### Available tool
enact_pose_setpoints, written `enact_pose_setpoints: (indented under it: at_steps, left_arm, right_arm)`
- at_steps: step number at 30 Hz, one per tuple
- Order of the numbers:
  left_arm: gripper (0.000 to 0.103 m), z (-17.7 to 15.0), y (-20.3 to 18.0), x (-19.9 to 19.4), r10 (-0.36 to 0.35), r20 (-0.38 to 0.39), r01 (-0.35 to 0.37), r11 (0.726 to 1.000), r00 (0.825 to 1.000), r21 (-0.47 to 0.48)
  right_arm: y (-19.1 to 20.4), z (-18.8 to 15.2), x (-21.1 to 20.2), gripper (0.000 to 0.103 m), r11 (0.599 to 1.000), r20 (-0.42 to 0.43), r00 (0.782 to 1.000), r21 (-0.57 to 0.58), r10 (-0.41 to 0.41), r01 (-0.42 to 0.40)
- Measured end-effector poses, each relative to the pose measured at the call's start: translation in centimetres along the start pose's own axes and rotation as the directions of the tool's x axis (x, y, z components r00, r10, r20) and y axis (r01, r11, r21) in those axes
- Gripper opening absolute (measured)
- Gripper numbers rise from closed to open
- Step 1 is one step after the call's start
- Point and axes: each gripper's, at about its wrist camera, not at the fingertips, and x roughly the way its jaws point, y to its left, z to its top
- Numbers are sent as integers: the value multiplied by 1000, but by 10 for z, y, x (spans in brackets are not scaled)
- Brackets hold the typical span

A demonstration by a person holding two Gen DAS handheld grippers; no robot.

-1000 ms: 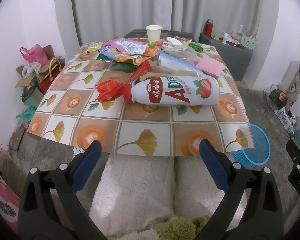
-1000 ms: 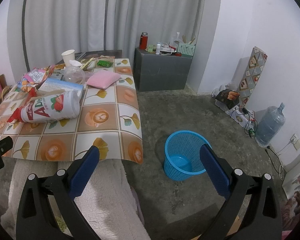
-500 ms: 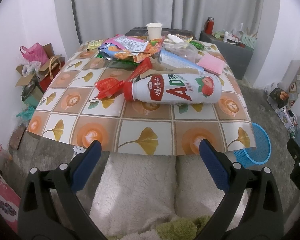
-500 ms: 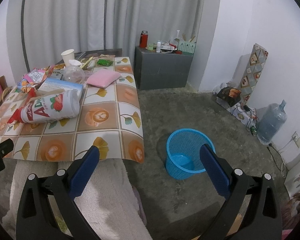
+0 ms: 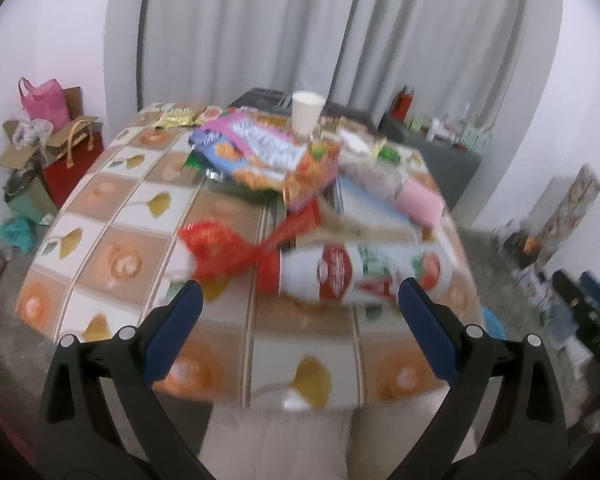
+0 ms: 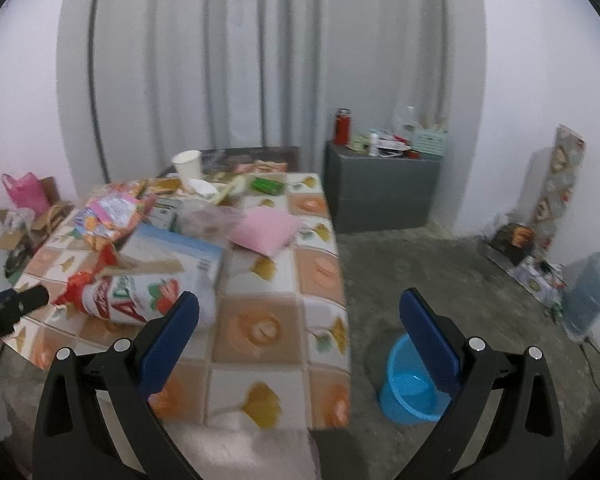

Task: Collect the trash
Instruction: 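Grasp the red wrapper with the left tool while the right tool grasps the pink sponge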

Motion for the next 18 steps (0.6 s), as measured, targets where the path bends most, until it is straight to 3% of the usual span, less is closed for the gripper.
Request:
enact_pose_setpoints:
  at_steps: [8, 13, 18]
  left_arm:
    - [94, 41, 26, 8, -75, 79, 78, 996, 994, -35]
    - [94, 40, 55, 12, -82, 47, 85, 994, 996, -69]
    - [94, 30, 78, 29, -87, -39, 81, 988, 995, -132]
  right_arm:
    - [1, 32, 29, 97, 994, -9, 994, 28, 106, -106]
    - [1, 40, 48, 97, 974, -44, 975, 67, 219, -216]
    - [8, 44, 70, 90, 950, -113, 947, 126, 301, -287]
